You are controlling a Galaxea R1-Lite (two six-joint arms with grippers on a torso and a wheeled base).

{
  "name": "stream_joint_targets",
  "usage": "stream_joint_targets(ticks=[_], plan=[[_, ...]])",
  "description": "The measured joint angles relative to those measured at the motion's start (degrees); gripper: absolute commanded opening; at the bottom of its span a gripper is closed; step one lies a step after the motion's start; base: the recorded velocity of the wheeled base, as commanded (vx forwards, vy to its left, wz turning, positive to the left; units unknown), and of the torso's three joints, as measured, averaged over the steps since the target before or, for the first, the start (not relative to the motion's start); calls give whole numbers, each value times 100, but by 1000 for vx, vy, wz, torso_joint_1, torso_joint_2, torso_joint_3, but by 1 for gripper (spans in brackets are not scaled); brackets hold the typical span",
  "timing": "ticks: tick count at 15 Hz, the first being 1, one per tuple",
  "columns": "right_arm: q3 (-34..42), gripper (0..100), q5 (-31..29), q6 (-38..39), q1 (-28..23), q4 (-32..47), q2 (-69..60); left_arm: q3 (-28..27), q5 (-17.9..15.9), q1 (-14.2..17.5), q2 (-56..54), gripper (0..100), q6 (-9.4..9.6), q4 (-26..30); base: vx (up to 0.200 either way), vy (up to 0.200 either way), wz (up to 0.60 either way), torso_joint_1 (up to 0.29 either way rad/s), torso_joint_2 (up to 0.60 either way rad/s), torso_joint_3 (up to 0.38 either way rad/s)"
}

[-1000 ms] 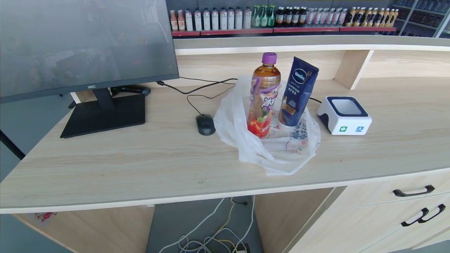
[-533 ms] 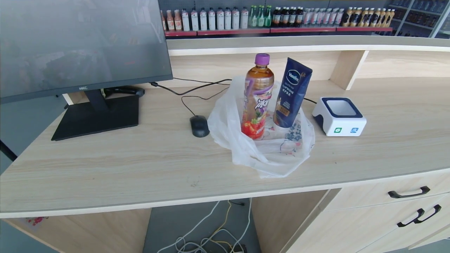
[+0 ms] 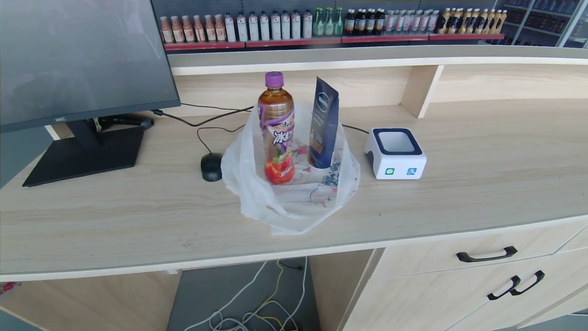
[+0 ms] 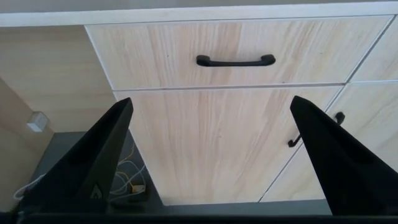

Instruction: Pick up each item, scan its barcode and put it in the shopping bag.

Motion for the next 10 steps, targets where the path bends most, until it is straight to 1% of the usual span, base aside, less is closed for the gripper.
stream_joint_targets(ticks=[10], plan=[[-2, 100, 0, 18, 5, 0, 0, 0, 0, -2, 0, 100, -9, -2, 0, -200, 0, 1, 5, 2]])
